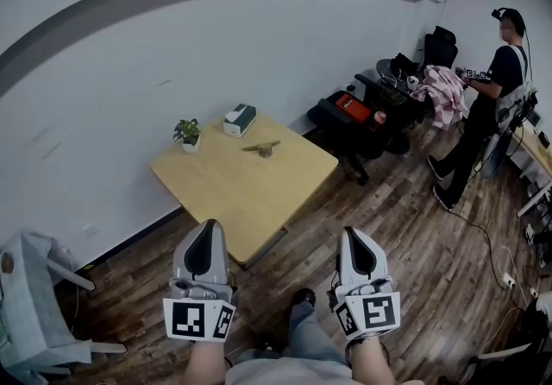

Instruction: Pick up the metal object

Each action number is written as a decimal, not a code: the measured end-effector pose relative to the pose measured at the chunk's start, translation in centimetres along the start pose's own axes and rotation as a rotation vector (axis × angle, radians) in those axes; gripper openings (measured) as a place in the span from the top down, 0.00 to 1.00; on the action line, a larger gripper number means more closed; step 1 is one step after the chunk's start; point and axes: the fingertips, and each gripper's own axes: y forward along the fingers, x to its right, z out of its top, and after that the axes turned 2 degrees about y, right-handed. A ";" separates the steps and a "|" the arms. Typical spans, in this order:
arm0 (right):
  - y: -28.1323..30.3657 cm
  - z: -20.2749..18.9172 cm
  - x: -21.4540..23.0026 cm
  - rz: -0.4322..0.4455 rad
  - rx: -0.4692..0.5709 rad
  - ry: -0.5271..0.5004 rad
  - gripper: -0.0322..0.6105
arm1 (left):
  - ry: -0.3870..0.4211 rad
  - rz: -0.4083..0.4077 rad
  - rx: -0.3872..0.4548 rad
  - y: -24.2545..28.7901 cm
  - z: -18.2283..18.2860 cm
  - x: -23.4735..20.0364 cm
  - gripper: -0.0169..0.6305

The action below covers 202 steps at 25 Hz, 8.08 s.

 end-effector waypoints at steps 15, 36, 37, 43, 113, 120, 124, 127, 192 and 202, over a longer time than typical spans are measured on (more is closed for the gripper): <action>12.3 -0.1 5.0 0.089 0.030 -0.012 0.95 | 0.017 0.091 0.013 10.5 -2.1 -2.4 0.97; 23.7 -1.2 14.7 0.189 0.051 0.022 0.95 | 0.052 0.174 0.029 23.8 -5.2 0.2 0.97; 24.0 -1.3 15.0 0.193 0.050 0.024 0.95 | 0.057 0.173 0.028 24.3 -5.3 0.5 0.97; 25.5 -2.4 15.9 0.224 0.027 0.048 0.95 | 0.069 0.161 0.001 26.4 -6.5 1.7 0.97; 46.5 -21.6 17.5 0.294 -0.393 0.069 0.95 | -0.185 0.292 -0.943 40.1 -51.8 -8.6 0.42; 46.7 -22.0 19.2 0.264 -0.406 0.070 0.95 | -0.166 0.357 -0.977 40.7 -53.2 -9.1 0.40; 46.8 -22.5 19.7 0.256 -0.415 0.071 0.95 | -0.180 0.384 -0.992 40.8 -54.1 -9.3 0.40; 46.8 -22.8 19.8 0.255 -0.424 0.070 0.95 | -0.181 0.392 -0.999 41.1 -54.5 -9.3 0.40; 38.8 -11.5 17.2 0.307 -0.185 0.047 0.95 | 0.045 0.166 -0.464 37.7 -25.3 -2.4 0.51; 36.9 -9.6 16.7 0.288 -0.148 0.043 0.95 | 0.077 0.159 -0.388 36.0 -21.5 -1.9 0.51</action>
